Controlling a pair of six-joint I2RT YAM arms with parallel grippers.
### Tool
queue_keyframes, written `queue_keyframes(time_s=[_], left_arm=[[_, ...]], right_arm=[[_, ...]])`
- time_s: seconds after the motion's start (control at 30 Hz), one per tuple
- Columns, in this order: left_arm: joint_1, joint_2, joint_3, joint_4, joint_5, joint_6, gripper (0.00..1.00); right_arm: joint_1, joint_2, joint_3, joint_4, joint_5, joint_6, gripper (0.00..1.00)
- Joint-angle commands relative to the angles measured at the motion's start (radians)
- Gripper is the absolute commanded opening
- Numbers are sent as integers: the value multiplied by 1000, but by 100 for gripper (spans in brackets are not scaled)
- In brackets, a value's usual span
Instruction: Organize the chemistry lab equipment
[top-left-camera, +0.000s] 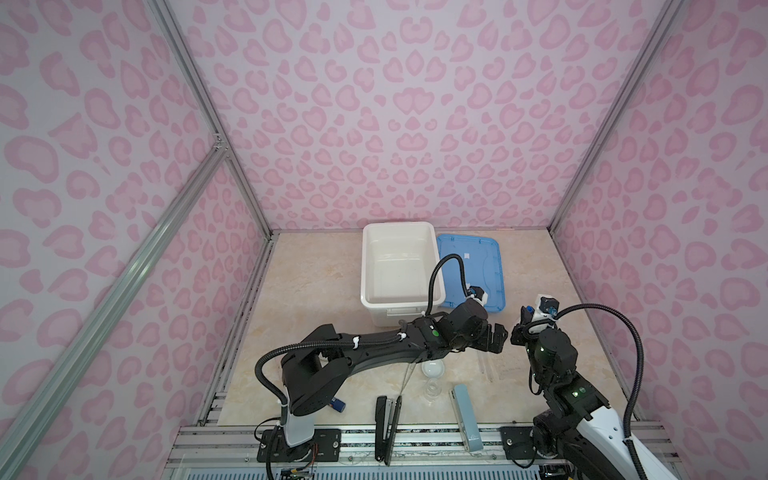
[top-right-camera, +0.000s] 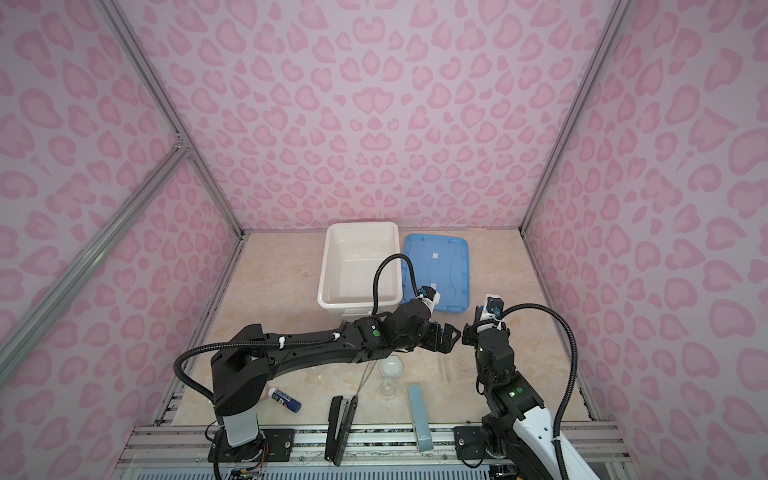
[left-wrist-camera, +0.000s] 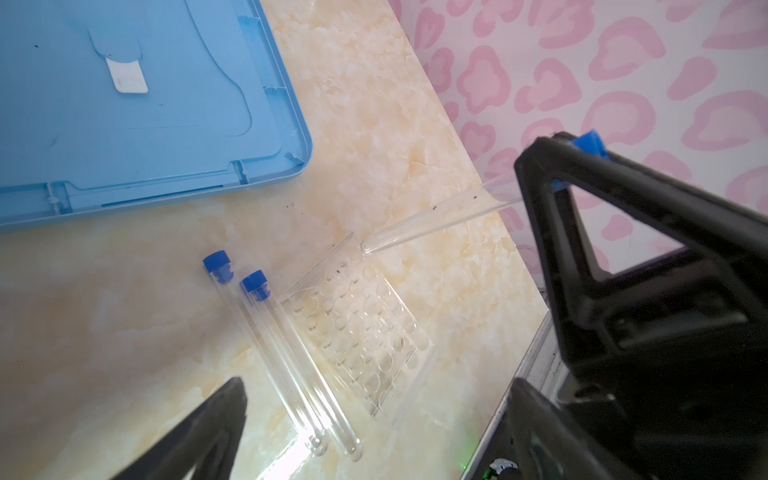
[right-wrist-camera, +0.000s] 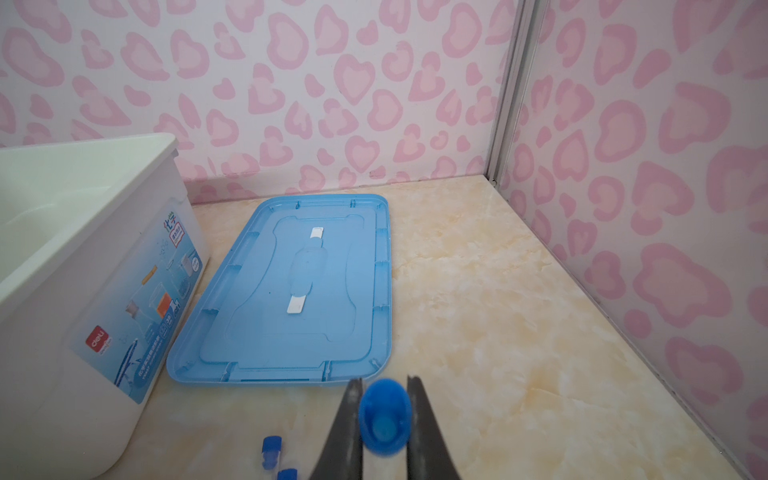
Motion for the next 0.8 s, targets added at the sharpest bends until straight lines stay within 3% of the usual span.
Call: queue_keyframes(time_s=[0.0, 0.43, 0.77], left_arm=[[2, 11, 12, 13, 5, -14, 99], [11, 3, -8, 18, -1, -28, 99], [20, -1, -48, 8, -18, -38, 98]], right_arm=[[5, 0, -22, 49, 12, -2, 13], [25, 25, -73, 96, 24, 32, 13], [99, 50, -84, 130, 148, 28, 13]])
